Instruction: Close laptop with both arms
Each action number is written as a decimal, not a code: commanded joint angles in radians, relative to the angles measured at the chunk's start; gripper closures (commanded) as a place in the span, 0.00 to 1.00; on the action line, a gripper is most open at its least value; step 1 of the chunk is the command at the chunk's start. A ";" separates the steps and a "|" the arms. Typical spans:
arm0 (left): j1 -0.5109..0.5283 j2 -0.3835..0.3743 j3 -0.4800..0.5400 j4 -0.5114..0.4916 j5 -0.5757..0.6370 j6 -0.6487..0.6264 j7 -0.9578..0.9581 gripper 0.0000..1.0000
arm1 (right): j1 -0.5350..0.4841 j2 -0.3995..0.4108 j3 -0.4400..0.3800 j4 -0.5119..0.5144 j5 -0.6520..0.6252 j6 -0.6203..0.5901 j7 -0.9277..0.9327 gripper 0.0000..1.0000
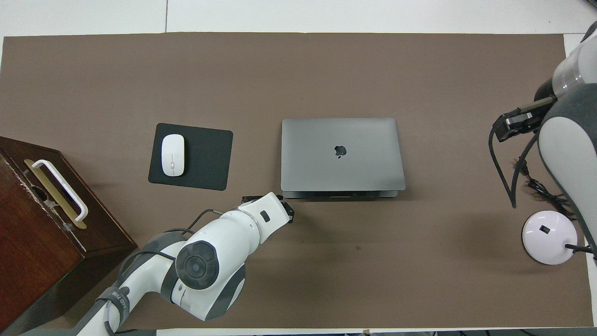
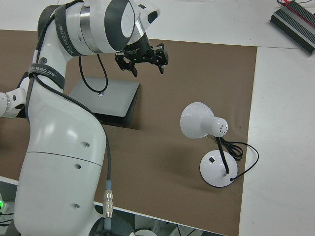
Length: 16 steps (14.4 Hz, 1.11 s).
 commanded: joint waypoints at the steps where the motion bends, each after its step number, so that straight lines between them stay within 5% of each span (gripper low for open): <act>1: 0.031 -0.043 0.000 0.052 -0.016 -0.171 0.019 1.00 | -0.048 -0.110 0.011 -0.114 0.065 0.040 0.062 0.00; 4: 0.103 -0.051 0.003 0.184 -0.015 -0.402 0.064 1.00 | -0.059 -0.197 0.008 -0.206 0.110 0.055 0.096 0.00; 7: 0.166 -0.077 0.003 0.238 -0.013 -0.499 0.098 1.00 | -0.059 -0.305 0.005 -0.369 0.116 0.166 0.099 0.00; 16: 0.443 -0.128 0.003 0.406 0.089 -0.792 0.289 1.00 | -0.054 -0.284 0.003 -0.331 0.116 0.158 0.098 0.00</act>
